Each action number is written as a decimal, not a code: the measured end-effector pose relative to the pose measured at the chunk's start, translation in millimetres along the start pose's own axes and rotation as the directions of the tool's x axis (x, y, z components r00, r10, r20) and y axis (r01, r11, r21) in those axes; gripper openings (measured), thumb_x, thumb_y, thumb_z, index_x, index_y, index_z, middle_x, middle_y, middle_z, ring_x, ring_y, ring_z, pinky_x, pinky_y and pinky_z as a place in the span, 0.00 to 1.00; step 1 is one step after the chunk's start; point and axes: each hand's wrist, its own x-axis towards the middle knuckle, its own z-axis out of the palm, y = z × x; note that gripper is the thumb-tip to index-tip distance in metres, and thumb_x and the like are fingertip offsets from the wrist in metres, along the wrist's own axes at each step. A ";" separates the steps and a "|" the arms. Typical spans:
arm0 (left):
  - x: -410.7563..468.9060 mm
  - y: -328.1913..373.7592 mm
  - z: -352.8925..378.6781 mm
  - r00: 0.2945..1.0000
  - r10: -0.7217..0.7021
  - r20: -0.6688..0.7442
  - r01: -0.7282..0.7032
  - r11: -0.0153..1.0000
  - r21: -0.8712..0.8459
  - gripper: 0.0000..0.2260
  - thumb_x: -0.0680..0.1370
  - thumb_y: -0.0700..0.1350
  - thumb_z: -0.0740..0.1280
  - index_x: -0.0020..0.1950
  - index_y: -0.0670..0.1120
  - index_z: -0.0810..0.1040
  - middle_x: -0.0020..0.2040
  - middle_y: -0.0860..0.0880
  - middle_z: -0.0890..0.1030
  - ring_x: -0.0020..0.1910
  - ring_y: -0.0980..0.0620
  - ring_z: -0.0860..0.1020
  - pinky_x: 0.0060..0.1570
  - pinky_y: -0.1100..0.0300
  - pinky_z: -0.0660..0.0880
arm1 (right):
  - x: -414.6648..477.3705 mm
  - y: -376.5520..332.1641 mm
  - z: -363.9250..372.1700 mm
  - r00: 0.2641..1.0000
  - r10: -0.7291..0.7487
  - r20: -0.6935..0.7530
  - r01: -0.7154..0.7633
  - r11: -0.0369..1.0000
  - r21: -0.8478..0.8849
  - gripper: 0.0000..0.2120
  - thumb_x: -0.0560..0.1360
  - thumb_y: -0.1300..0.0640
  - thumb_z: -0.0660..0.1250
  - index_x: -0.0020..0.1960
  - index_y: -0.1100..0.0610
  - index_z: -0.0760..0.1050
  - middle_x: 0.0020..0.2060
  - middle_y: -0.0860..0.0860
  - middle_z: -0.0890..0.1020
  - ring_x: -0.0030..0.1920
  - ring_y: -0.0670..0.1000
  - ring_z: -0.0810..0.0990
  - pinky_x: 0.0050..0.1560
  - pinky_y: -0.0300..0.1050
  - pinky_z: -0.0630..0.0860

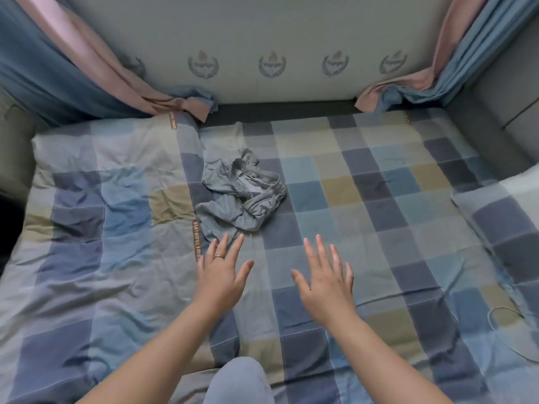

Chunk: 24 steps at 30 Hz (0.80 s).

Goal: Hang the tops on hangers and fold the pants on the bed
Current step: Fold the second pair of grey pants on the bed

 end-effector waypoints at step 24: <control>285.9 -244.1 156.8 0.973 -0.144 0.179 0.115 0.980 0.164 0.28 0.82 0.46 0.57 0.80 0.63 0.54 0.82 0.56 0.47 0.76 0.43 0.55 0.70 0.45 0.59 | 304.9 -106.3 298.3 0.901 -0.227 0.369 0.306 0.937 -0.169 0.36 0.80 0.44 0.62 0.81 0.44 0.45 0.81 0.46 0.46 0.78 0.55 0.52 0.69 0.57 0.65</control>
